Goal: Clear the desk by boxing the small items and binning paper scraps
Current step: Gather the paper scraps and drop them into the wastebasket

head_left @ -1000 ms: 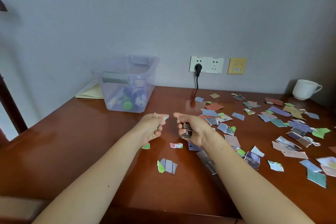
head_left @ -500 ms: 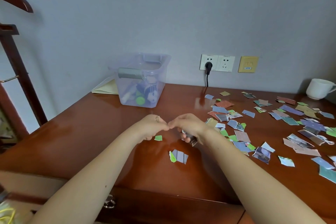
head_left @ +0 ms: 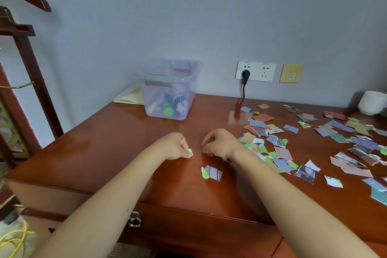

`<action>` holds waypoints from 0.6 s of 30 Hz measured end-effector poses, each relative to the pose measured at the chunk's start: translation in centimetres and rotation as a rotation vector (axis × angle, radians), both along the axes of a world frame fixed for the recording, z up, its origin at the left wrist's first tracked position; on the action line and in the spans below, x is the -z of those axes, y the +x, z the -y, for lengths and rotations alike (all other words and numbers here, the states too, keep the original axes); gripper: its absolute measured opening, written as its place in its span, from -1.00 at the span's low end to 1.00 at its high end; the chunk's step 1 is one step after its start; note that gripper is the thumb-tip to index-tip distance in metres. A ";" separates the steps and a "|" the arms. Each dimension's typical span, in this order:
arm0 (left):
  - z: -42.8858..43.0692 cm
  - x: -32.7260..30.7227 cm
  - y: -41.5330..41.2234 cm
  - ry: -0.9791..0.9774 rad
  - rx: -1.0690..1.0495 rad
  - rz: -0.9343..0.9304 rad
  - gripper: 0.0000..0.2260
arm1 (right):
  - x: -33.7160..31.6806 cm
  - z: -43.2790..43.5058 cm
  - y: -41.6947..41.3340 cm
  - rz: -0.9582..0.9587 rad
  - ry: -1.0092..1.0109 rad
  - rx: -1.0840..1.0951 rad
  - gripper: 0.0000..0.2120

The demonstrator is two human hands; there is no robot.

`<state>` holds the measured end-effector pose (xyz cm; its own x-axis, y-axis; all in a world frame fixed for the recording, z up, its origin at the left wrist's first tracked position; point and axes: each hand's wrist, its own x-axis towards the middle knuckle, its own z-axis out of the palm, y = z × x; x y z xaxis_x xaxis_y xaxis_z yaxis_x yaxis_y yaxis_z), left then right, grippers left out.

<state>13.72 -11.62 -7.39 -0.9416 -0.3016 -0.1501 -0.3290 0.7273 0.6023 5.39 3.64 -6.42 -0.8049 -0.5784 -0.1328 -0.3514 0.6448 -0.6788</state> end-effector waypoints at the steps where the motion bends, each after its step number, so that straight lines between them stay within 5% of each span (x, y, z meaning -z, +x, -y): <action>1: 0.0 0.0 0.0 0.005 -0.003 -0.003 -0.81 | -0.1 -0.1 -0.1 -0.011 0.000 0.012 -0.82; 4: -0.4 -0.2 0.0 0.108 -0.044 -0.030 -0.76 | -0.5 -0.9 -0.5 -0.078 0.061 0.032 -0.85; 9: -2.1 -1.2 -0.3 0.835 -0.203 -0.068 -0.95 | -0.7 -2.0 -1.0 -0.102 0.242 0.018 -0.87; 18: -3.7 -1.6 -0.2 1.271 -0.269 -0.028 -0.96 | -0.8 -1.9 -1.0 -0.093 0.357 0.023 -0.75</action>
<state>13.52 -7.95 -5.79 -0.8816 -0.1420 -0.4502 -0.3508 -0.4409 0.8261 4.37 5.54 -5.67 -0.8355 -0.4904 -0.2481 -0.3837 0.8437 -0.3755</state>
